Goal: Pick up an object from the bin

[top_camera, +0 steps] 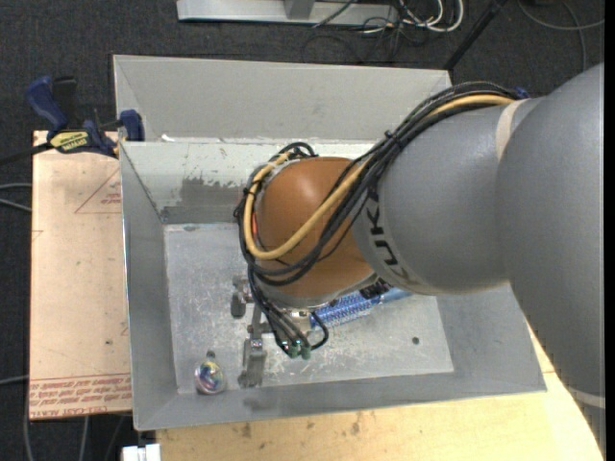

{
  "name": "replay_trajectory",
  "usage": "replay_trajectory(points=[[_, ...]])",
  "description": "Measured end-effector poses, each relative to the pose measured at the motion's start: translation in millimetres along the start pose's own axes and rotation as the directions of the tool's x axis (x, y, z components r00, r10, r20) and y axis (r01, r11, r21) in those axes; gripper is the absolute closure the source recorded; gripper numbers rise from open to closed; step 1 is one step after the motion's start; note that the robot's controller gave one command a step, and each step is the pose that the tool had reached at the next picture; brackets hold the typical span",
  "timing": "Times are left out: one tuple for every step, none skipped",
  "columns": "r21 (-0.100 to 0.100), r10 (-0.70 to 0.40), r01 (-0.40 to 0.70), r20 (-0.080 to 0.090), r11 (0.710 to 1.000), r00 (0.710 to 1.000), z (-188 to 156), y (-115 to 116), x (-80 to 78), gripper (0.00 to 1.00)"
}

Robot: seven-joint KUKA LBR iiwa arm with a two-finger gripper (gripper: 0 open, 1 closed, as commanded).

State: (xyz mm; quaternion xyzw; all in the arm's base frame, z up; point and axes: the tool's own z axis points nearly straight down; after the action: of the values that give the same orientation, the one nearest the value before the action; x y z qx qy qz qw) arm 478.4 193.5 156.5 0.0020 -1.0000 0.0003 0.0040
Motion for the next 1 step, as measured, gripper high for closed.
replay_trajectory(points=[[0.002, -0.188, 0.187, 0.006, 0.982, 0.982, 41.3, -60.6, -31.3, 0.00]])
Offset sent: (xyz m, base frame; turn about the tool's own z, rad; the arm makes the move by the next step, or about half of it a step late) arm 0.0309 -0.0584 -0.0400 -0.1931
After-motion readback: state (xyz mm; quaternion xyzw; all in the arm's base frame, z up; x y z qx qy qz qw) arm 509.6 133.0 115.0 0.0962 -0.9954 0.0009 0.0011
